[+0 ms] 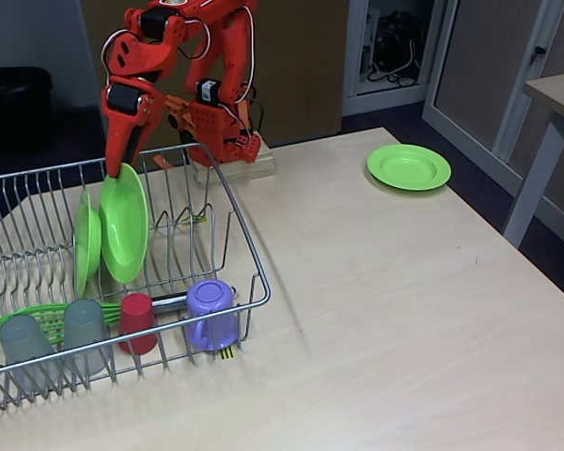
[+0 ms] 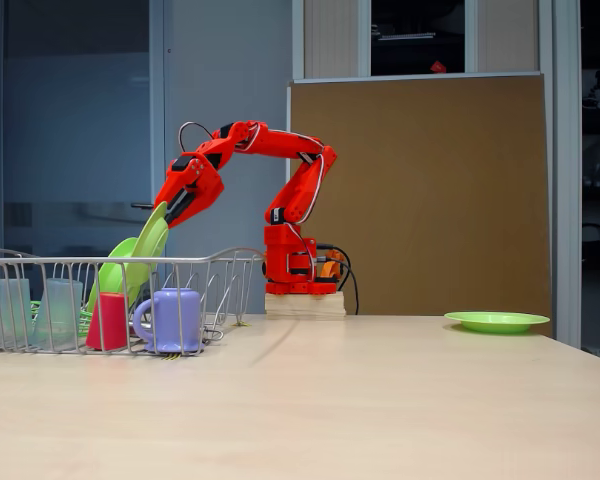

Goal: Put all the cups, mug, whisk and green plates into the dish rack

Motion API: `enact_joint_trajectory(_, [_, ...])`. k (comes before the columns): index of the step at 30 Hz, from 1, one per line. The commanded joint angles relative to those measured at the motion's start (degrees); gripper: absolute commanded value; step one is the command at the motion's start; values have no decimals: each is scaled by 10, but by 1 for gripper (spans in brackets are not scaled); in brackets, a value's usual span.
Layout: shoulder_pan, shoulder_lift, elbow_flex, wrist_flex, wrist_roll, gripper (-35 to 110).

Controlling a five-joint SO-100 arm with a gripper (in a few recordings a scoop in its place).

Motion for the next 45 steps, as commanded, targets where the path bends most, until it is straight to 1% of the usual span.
enact_joint_trajectory(1, [29,-2,-11,-12,-13,0])
enact_joint_trajectory(14, [96,-40,-36,-11,-45,0])
enact_joint_trajectory(22, [112,-67,-81,17,-50,0])
enact_joint_trajectory(28, [113,-71,-104,58,-33,0])
enact_joint_trajectory(35, [110,-37,-57,75,3,0])
enact_joint_trajectory(39, [108,-33,-25,67,24,0])
enact_joint_trajectory(45, [95,-56,31,1,30,0])
